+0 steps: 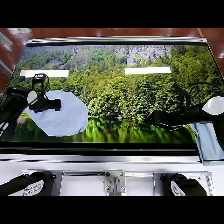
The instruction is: Fold the shirts.
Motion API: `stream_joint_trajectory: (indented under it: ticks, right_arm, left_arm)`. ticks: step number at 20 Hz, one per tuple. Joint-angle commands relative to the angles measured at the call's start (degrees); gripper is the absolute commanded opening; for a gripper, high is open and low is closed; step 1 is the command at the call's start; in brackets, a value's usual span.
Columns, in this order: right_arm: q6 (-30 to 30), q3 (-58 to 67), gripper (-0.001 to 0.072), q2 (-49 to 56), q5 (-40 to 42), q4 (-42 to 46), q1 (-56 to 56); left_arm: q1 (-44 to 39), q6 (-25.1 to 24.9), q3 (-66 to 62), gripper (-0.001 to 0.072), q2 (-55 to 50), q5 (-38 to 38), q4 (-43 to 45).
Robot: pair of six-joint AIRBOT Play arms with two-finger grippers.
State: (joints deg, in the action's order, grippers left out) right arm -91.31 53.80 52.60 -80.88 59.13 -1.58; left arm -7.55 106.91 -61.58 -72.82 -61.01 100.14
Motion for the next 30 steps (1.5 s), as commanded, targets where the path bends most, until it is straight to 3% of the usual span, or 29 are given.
stream_joint_trajectory:
  ticks: [1, 4, 9, 10, 11, 12, 13, 18, 23, 26, 30]
  right_arm:
    - [-0.2, 0.0, 0.0635, 0.0, 1.5, -0.1, -0.1]
    - [-0.2, 0.0, 0.0635, 0.0, 2.1, 0.0, -0.1]
    - [-0.2, 0.0, 0.0635, 0.0, 5.9, 0.7, -0.1]
    - [-0.2, 0.0, 0.0635, 0.0, 6.5, 0.8, -0.1]
    - [-0.2, 0.0, 0.0635, 0.0, 6.8, 0.7, -0.1]
    - [-0.2, 0.0, 0.0635, 0.0, 6.8, 0.8, -0.1]
    - [-0.2, 0.0, 0.0635, 0.0, 6.8, 0.8, -0.1]
    - [0.0, 0.0, 0.0635, 0.0, 7.0, 1.0, 0.0]
    - [2.2, 0.9, 0.0634, 0.0, 6.8, -0.9, 0.0]
    - [4.2, 5.4, 0.0634, 0.0, 4.7, -0.6, 0.0]
    - [4.5, 15.5, 0.0634, -0.1, 2.0, -0.5, 0.0]
  left_arm:
    - [7.5, 0.3, -5.0, 0.0720, -10.6, 0.4, -2.6]
    - [8.8, 0.1, -7.1, 0.0720, -17.2, 0.5, -8.9]
    - [8.6, -4.9, -7.2, 0.0716, -21.0, 1.9, -16.3]
    - [8.6, -4.9, -7.2, 0.0675, -21.3, 1.9, -16.2]
    - [8.6, -4.5, -7.2, 0.0471, -21.4, 2.1, -16.3]
    - [8.6, -4.2, -7.2, 0.0217, -21.4, 2.2, -16.3]
    - [8.6, -4.2, -7.3, 0.0039, -21.4, 2.2, -16.4]
    - [8.5, -7.3, -10.8, 0.0035, -17.3, -1.0, -18.2]
    - [5.2, -10.2, -17.1, 0.0035, 1.7, -0.5, -23.9]
    - [-0.4, -8.6, -17.2, 0.0035, 13.5, 1.6, -28.9]
    - [-14.4, -5.3, -17.2, 0.0036, 19.2, 1.8, -30.7]
